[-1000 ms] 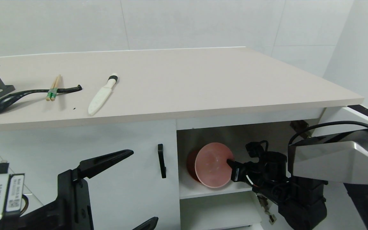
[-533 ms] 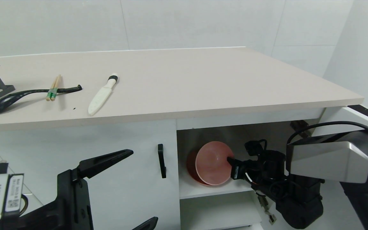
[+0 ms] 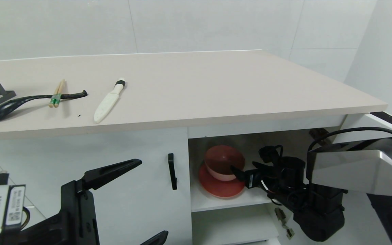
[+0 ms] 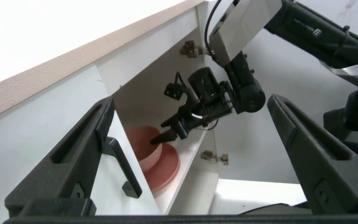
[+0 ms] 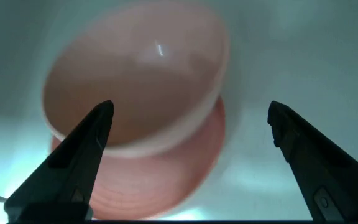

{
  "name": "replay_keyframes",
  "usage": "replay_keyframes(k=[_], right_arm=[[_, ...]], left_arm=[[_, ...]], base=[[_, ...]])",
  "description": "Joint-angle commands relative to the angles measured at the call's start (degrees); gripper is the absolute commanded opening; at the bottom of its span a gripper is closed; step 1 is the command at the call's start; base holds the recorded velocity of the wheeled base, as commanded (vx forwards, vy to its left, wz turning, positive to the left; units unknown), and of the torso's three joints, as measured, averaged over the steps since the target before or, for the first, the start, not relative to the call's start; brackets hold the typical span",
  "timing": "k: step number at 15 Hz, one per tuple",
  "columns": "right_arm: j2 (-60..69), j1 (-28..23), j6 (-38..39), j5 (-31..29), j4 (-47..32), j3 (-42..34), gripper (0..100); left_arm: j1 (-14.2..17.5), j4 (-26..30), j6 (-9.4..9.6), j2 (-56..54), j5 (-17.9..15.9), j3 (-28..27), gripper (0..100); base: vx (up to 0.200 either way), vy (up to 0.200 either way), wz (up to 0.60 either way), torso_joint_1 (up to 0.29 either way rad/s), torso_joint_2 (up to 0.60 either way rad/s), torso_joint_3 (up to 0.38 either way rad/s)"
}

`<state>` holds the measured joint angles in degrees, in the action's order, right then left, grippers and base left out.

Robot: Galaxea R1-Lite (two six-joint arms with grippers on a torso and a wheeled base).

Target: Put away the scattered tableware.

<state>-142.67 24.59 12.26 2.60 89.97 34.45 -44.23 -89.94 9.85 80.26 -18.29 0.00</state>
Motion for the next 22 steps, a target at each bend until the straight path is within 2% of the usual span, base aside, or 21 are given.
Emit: replay_keyframes(k=[1,5,7,13,17,22], right_arm=[[6.70,0.20,-0.75,0.04,0.03,-2.81,100],[18.13,6.35,-1.63,-0.49,0.03,-18.37,100],[22.52,8.99,-2.42,-0.49,0.03,-23.29,100],[36.32,9.60,-6.20,-0.66,0.03,-34.45,100],[43.00,8.63,-7.25,-6.20,0.03,-34.45,100],[45.72,7.40,-8.22,-8.31,-0.05,-34.45,100]], left_arm=[[0.02,-0.06,-0.01,0.16,0.00,0.00,100],[-0.07,0.03,-0.01,0.42,0.00,0.00,100],[-0.07,0.65,0.08,0.60,0.00,0.00,100],[-0.60,3.55,0.52,0.16,0.00,0.00,100],[-0.68,4.78,0.61,0.16,0.09,0.00,100],[-0.60,4.95,0.52,-0.81,0.18,0.00,100]], base=[[0.000,0.000,0.00,0.000,0.00,0.000],[0.000,0.000,0.00,0.000,0.00,0.000],[0.000,0.000,0.00,0.000,0.00,0.000],[0.000,0.000,0.00,0.000,0.00,0.000],[0.000,0.000,0.00,0.000,0.00,0.000],[-0.200,0.000,0.00,0.000,0.00,0.001]])
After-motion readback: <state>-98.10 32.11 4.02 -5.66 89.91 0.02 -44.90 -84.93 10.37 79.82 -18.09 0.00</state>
